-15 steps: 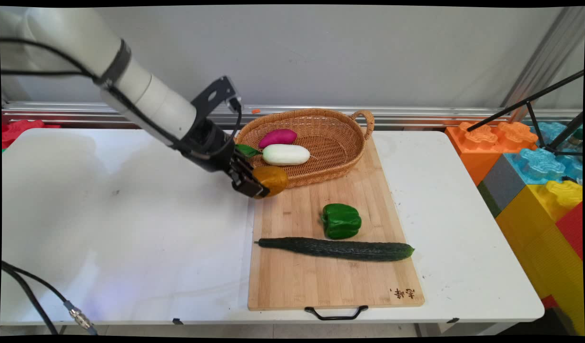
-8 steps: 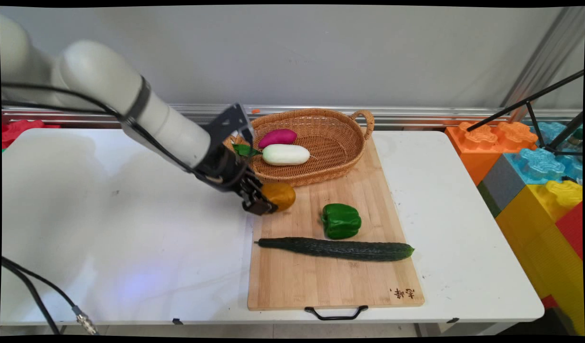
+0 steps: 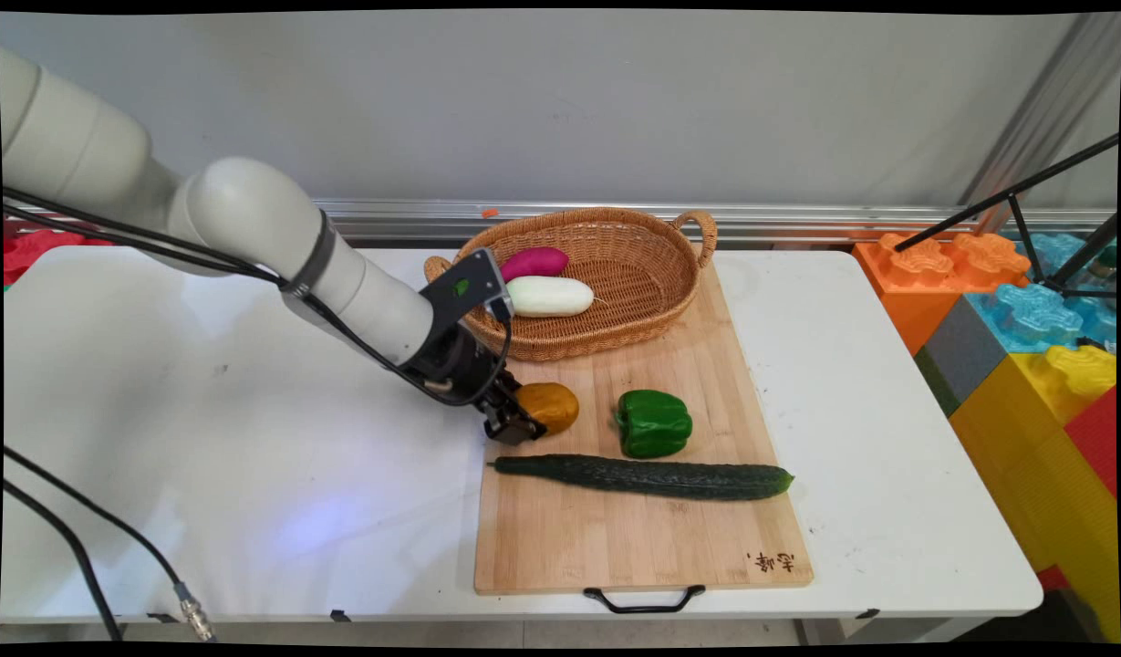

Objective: Place the picked object on the cutting board

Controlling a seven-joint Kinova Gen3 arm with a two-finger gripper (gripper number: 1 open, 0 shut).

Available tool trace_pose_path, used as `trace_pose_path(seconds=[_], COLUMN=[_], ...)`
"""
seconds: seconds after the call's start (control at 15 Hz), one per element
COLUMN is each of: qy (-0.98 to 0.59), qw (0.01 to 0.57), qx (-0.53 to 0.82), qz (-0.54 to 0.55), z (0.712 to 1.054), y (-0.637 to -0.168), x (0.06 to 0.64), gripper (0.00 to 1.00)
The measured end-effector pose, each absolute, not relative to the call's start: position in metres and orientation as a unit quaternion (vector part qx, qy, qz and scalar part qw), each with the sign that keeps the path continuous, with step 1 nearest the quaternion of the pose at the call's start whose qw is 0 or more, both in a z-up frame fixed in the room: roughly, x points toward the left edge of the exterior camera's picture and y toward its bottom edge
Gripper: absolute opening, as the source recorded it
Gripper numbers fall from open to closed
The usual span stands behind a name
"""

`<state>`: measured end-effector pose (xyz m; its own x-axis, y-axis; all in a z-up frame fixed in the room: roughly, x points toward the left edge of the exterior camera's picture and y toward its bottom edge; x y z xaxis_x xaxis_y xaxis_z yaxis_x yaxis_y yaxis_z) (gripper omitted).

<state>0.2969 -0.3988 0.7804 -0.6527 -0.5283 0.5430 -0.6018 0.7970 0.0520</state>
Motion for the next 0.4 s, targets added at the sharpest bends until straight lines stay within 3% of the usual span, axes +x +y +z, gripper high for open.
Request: trace_pose_path(seconds=[0.13,0.2,0.4], qy=[-0.907,-0.907,-0.908], qw=[0.277,0.278,0.28], qx=[0.31,0.309,0.305], qz=[0.068,0.069,0.068], z=[0.776,0.7741,0.7728], y=[-0.3995,-0.3996,-0.3998], x=[0.2946,0.2933,0.2896], gripper=[0.0,1.0,1.0])
